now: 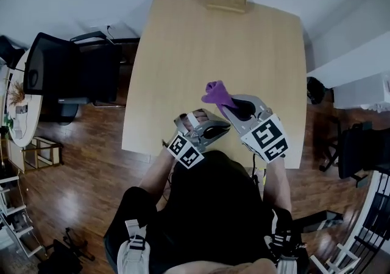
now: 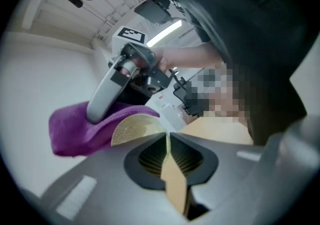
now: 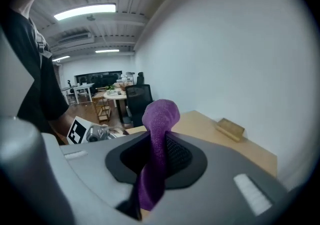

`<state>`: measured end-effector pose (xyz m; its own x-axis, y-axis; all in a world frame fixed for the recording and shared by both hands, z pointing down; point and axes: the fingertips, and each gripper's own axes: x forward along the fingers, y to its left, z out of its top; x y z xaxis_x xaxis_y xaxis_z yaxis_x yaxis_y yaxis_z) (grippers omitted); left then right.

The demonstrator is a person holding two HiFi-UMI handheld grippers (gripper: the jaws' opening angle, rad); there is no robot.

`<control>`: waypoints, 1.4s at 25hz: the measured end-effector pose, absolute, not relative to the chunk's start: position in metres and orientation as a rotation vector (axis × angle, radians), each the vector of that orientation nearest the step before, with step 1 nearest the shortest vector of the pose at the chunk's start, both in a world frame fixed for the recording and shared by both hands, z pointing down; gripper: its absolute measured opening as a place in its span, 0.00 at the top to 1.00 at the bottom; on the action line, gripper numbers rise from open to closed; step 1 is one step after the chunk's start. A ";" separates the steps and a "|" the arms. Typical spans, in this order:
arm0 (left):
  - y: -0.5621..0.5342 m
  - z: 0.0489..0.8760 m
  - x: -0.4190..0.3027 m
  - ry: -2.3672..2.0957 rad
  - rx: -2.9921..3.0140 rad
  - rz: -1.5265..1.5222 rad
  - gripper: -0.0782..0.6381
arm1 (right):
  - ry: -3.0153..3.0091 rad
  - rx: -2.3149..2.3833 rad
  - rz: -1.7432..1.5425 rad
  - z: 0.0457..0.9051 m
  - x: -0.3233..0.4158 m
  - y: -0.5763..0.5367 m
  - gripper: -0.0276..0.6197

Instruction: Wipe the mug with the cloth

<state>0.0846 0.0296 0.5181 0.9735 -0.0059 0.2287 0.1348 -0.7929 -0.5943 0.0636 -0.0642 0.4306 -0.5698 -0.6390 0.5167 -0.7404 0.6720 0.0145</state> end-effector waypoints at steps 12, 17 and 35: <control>0.038 0.530 0.075 -0.117 -2.400 -0.365 0.83 | -2.187 1.205 0.656 0.521 0.161 -0.065 0.86; 0.042 0.535 0.081 -0.171 -2.360 -0.374 0.83 | -2.386 1.066 0.430 0.448 0.098 -0.069 0.86; 0.053 0.534 0.082 -0.223 -2.324 -0.366 0.83 | -2.278 1.079 0.689 0.502 0.148 -0.066 0.86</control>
